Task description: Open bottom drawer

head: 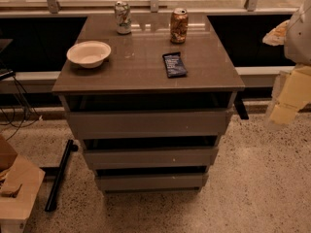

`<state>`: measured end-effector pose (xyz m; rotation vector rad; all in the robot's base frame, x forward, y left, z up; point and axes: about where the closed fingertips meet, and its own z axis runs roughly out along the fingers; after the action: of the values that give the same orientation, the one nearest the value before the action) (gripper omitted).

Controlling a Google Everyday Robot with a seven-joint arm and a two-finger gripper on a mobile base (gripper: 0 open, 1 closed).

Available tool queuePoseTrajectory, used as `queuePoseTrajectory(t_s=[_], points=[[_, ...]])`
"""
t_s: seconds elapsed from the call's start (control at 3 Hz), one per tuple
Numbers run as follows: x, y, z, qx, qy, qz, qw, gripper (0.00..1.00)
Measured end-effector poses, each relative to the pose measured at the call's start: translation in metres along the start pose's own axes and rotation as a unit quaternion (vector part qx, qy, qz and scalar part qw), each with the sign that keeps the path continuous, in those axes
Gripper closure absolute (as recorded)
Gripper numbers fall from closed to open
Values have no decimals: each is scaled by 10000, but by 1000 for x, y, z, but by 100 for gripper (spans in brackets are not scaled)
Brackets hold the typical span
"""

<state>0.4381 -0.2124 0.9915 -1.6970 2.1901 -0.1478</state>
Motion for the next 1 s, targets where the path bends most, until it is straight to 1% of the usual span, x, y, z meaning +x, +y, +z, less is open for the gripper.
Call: queuePoseTrajectory(t_s=[0.33, 0.67, 1.0], points=[[0, 0, 0, 0, -2, -1, 10000, 0], [-3, 6, 16, -40, -337, -109, 9994, 0], [-5, 15, 44, -153, -959, -133, 9952, 0]])
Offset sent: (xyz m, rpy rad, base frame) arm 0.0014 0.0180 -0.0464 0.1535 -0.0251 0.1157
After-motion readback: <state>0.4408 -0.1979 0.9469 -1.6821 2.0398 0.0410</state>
